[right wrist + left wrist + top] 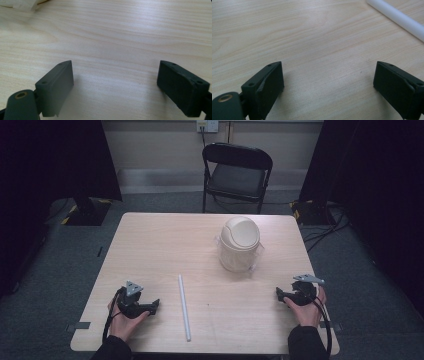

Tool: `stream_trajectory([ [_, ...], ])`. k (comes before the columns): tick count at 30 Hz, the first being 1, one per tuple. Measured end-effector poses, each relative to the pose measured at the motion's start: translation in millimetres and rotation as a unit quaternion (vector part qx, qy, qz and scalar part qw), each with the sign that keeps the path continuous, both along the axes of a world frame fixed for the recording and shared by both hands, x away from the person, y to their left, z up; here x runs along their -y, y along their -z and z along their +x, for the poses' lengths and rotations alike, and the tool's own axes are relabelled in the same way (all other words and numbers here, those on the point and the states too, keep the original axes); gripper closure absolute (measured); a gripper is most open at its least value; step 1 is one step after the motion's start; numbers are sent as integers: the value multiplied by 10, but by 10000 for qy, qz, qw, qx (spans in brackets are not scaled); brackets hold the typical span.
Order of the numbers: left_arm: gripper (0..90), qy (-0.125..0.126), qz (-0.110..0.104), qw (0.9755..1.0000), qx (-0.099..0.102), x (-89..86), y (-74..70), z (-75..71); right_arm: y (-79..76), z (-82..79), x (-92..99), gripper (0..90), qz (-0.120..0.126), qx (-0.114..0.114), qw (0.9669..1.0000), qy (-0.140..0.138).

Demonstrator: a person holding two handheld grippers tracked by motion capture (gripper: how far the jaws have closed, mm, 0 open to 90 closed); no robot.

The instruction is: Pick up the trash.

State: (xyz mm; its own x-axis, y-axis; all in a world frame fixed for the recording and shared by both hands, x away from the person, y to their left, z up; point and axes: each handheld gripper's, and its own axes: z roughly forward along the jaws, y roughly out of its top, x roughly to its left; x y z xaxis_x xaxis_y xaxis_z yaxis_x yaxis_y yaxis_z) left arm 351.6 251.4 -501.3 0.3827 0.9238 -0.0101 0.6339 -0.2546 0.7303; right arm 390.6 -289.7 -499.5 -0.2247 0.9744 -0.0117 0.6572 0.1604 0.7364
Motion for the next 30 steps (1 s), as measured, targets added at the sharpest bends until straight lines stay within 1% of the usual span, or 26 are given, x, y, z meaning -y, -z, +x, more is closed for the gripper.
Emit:
stream_trajectory([
  [1, 89, 2, 2, 10000, -1, -1, 0, 0, -1, 2, 2, 130, -7, -8, 10000, 12],
  [2, 89, 1, 3, 10000, 0, -1, 0, 0, 0, 15, -2, 128, 1, -3, 9999, 118],
  [3, 89, 1, 2, 10000, 1, -1, 0, 0, 0, 24, -5, 131, -8, 1, 9999, 141],
  [5, 89, 3, 1, 10000, 2, -1, 0, 0, -4, 13, -6, 211, 28, 33, 9999, 130],
  [6, 89, 9, 6, 10000, 3, -2, 0, 0, -9, -2, 2, 277, 65, 98, 9999, 110],
  [9, 91, 13, 16, 10000, 1, -3, -2, -1, -12, -17, 12, 271, 127, 137, 9998, 67],
  [10, 91, 5, 10, 10000, 1, -1, -1, -2, -36, -31, 17, 281, 171, 217, 9996, 9],
  [11, 91, 12, 15, 10000, 0, -2, -2, -2, -46, -35, 17, 281, 185, 236, 9995, -3],
  [12, 91, 13, 16, 10000, 2, -3, -2, -1, -74, -42, 18, 281, 224, 320, 9992, -33],
  [13, 91, 5, 13, 10000, 2, -2, -2, -2, -95, -49, 19, 281, 239, 354, 9991, -46],
  [17, 91, 13, 15, 10000, 2, -3, -2, -1, -227, -84, 26, 271, 290, 609, 9976, -180],
  [18, 90, 14, 15, 10000, 0, -3, -2, -1, -270, -92, 33, 271, 318, 732, 9965, -233],
  [20, 90, 14, 14, 10000, 2, -3, -1, -1, -344, -107, 42, 276, 416, 824, 9954, -245],
  [21, 90, 14, 14, 10000, 2, -3, -1, -1, -344, -107, 42, 276, 416, 824, 9954, -245],
  [22, 90, 13, 15, 10000, 0, -3, -1, -1, -422, -123, 51, 278, 429, 972, 9940, -249],
  [23, 90, 14, 14, 10000, -1, -3, -1, -1, -451, -128, 54, 278, 461, 1038, 9932, -258],
  [24, 90, 14, 14, 10000, -1, -3, -1, -1, -451, -128, 54, 278, 461, 1038, 9932, -258],
  [25, 90, 14, 13, 10000, 0, -3, -1, -1, -539, -144, 57, 278, 578, 1201, 9907, -279],
  [27, 90, 14, 11, 10000, -2, -3, -1, -1, -614, -150, 58, 276, 621, 1333, 9886, -322],
  [28, 90, 15, 7, 10000, -3, -3, -1, -1, -664, -159, 52, 273, 662, 1451, 9867, -320],
  [30, 90, 14, 6, 10000, -5, -2, -1, -1, -732, -164, 44, 270, 675, 1569, 9846, -381],
])
